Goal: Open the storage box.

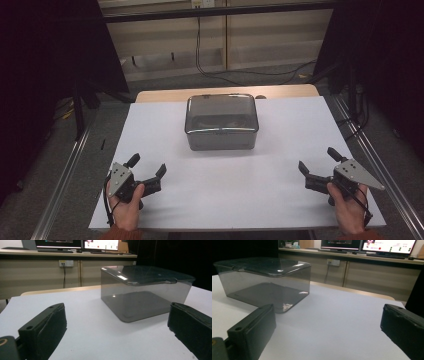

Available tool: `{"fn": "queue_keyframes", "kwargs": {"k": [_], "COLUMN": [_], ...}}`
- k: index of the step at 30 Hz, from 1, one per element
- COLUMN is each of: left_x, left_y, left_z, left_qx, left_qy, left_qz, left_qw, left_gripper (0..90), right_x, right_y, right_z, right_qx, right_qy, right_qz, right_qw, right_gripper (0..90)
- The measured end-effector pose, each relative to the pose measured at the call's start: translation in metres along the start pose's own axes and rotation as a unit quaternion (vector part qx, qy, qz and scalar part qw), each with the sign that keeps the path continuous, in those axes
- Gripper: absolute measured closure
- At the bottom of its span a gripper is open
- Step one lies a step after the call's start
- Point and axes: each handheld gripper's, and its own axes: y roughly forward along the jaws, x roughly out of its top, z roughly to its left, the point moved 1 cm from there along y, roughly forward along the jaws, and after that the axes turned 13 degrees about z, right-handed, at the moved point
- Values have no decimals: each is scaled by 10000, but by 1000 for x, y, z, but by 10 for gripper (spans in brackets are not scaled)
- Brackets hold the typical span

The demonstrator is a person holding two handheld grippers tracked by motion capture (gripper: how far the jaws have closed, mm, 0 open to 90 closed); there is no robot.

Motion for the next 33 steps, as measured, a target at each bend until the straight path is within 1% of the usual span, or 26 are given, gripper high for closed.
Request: {"fn": "queue_keyframes", "kwargs": {"k": [1,4,5,7,10,11,12,13,15,17,18,21,23,24,26,27,29,30,31,32,33], "left_x": [0,-1,-1,-1,-1,-2,-1,-1,-1,-2,-2,-3,-3,-4,-4,-4,-3,-3,-2,-2,-2], "left_y": [0,1,1,1,3,3,4,5,5,5,5,4,3,3,1,1,-2,-2,-4,-4,-4], "left_z": [0,0,-1,0,-1,-1,-1,-1,-2,-3,-3,-4,-5,-5,-5,-6,-6,-6,-7,-7,-7], "left_qx": [-10,8,4,9,16,5,9,8,-33,-51,-52,-73,-96,-95,-86,-93,-43,-43,-77,-77,-85], "left_qy": [-40,-37,-41,-13,-48,-64,-102,-126,-112,-99,-56,-33,-37,-54,-22,-45,-51,-51,-77,-77,-90], "left_qz": [7,21,22,45,52,60,54,49,51,56,80,107,122,116,140,99,2,2,-71,-71,-62], "left_qw": [10000,10000,10000,10000,10000,10000,9999,9999,9999,9999,9999,9999,9999,9999,9999,9999,10000,10000,9999,9999,9999], "left_gripper": [25,27,29,30,30,30,30,27,27,27,27,27,27,28,27,28,32,32,32,32,32], "right_x": [0,0,0,0,0,0,0,0,1,1,2,3,5,5,7,7,8,9,9,9,10], "right_y": [0,1,2,3,6,6,7,10,12,14,15,17,18,19,21,22,25,27,28,28,31], "right_z": [0,0,0,1,4,4,4,6,8,12,14,17,19,20,24,26,29,31,32,32,36], "right_qx": [1,-10,18,60,157,157,215,321,375,436,445,483,578,601,633,652,687,715,756,756,808], "right_qy": [18,12,-40,-20,-21,-21,-1,-7,46,-7,-22,-31,-50,-73,-143,-184,-211,-215,-235,-235,-248], "right_qz": [7,-1,-15,-16,51,51,43,51,81,87,88,86,63,82,100,99,146,164,188,188,187], "right_qw": [10000,10000,10000,10000,9999,9999,9998,9995,9993,9990,9990,9988,9983,9981,9978,9977,9973,9971,9967,9967,9962], "right_gripper": [0,0,0,0,0,0,0,0,0,0,0,0,0,0,0,0,0,0,0,0,0]}}
